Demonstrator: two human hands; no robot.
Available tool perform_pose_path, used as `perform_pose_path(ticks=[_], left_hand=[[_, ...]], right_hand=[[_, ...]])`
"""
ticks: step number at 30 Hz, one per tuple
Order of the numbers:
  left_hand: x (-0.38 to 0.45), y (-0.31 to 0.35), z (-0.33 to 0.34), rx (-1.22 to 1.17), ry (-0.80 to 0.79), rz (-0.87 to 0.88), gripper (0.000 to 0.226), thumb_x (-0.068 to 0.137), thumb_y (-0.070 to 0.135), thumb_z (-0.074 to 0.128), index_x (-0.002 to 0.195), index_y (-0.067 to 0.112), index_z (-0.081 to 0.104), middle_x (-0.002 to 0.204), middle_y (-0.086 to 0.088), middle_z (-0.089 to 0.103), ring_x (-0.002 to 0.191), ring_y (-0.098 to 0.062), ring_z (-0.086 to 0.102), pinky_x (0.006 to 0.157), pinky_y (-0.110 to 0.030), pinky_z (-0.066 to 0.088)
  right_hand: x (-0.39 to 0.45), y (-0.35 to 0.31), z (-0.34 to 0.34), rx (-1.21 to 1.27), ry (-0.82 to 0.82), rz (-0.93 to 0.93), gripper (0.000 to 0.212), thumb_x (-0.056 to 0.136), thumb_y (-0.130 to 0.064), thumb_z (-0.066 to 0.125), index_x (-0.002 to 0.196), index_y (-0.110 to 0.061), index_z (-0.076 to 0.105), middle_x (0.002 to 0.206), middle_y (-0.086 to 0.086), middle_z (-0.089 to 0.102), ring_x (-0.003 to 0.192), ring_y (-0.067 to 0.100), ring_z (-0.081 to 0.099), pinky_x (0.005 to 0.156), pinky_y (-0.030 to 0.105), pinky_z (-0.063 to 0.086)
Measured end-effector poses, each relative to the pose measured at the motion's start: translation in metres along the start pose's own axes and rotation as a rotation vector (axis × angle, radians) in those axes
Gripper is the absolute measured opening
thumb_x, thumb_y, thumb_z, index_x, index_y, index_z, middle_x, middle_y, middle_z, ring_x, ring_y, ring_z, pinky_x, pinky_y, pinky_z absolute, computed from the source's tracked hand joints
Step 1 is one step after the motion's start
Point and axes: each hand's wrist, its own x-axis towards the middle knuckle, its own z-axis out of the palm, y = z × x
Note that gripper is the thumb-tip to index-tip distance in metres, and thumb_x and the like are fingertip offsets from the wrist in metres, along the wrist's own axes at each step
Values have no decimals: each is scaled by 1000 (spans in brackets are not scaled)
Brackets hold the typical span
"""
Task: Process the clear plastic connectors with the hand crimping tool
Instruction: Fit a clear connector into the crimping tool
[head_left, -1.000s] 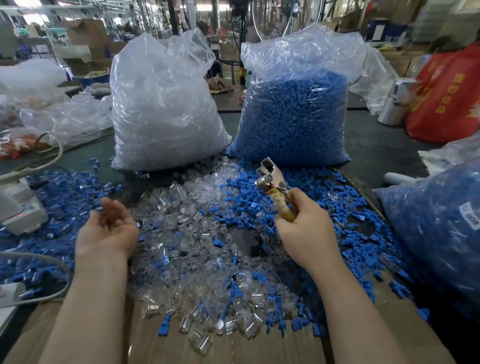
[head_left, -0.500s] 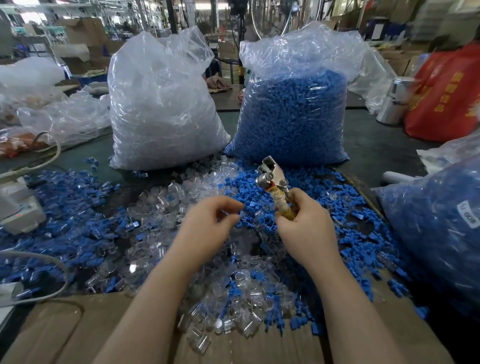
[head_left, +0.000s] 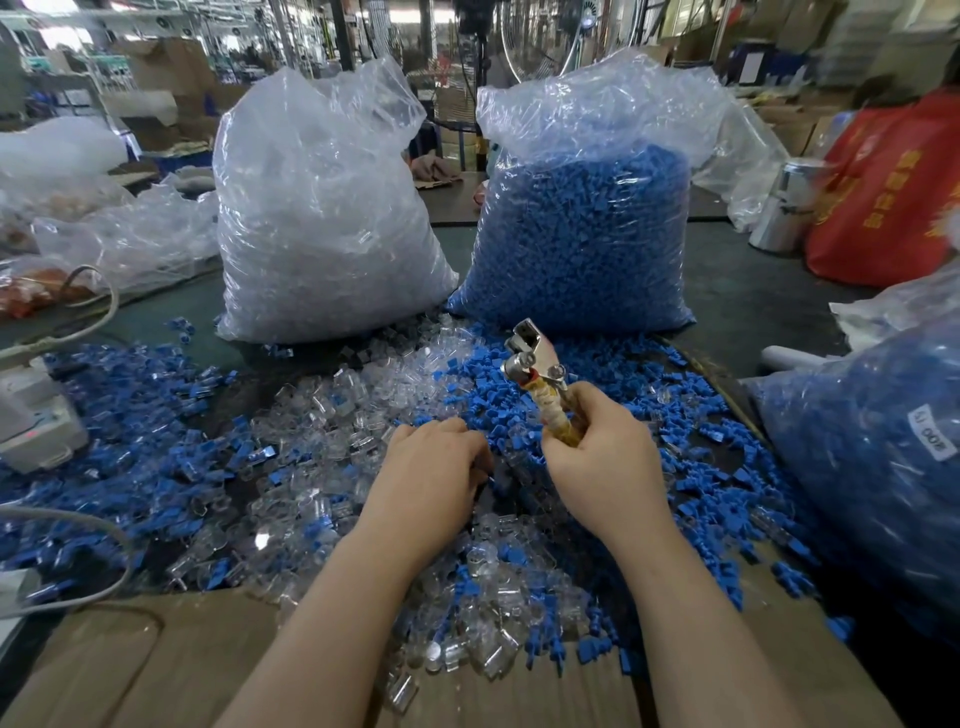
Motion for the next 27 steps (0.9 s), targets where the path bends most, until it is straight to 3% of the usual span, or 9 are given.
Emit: perform_pose_path(ticks=[3, 6, 9, 12, 16, 23, 27], left_hand=[[-1, 1, -3, -44, 6, 13, 24, 95, 25, 58, 116, 35, 60, 115, 14, 56, 112, -10, 52, 97, -32, 30], [0, 2, -8, -124, -87, 80, 34, 94, 15, 57, 121, 33, 64, 119, 13, 55, 112, -10, 52, 104, -35, 39], [-1, 2, -12, -198, -167, 86, 36, 91, 8, 54, 117, 29, 68, 112, 13, 54, 100, -7, 55, 91, -24, 49], [-1, 0, -16, -227, -182, 89, 32, 89, 12, 55, 113, 27, 69, 101, 15, 53, 85, 0, 54, 71, -8, 40], [0, 4, -20, -172, -241, 105, 18, 90, 19, 66, 106, 25, 73, 101, 12, 57, 87, -6, 57, 84, -25, 51], [0, 15, -16, 23, -208, 113, 19, 94, 24, 60, 112, 22, 67, 109, 4, 61, 102, -17, 59, 88, -33, 52], [-3, 12, -10, -81, -125, 40, 15, 94, 26, 55, 108, 20, 56, 104, 5, 59, 95, -14, 57, 85, -29, 50]], right_hand=[[0, 0, 1, -4, 4, 3, 26, 83, -26, 62, 69, -32, 41, 57, -7, 47, 53, 11, 43, 48, 30, 25], [0, 0, 1, 2, 6, 7, 25, 83, -26, 62, 69, -31, 42, 57, -7, 48, 54, 12, 44, 47, 31, 27], [0, 1, 1, -3, 3, 1, 25, 83, -27, 62, 70, -32, 41, 58, -6, 48, 55, 14, 45, 48, 32, 28], [0, 1, 1, 1, 5, 4, 24, 83, -27, 62, 70, -31, 43, 59, -6, 49, 56, 15, 47, 49, 32, 29], [0, 0, 2, -2, 3, 10, 23, 83, -27, 62, 71, -31, 43, 59, -6, 50, 56, 15, 47, 49, 32, 29], [0, -1, 3, 14, 2, 17, 22, 83, -26, 62, 70, -30, 44, 59, -6, 50, 56, 14, 47, 48, 32, 28], [0, 0, 4, 44, 1, 17, 19, 84, -28, 63, 71, -28, 48, 61, -5, 54, 59, 16, 51, 50, 34, 36]])
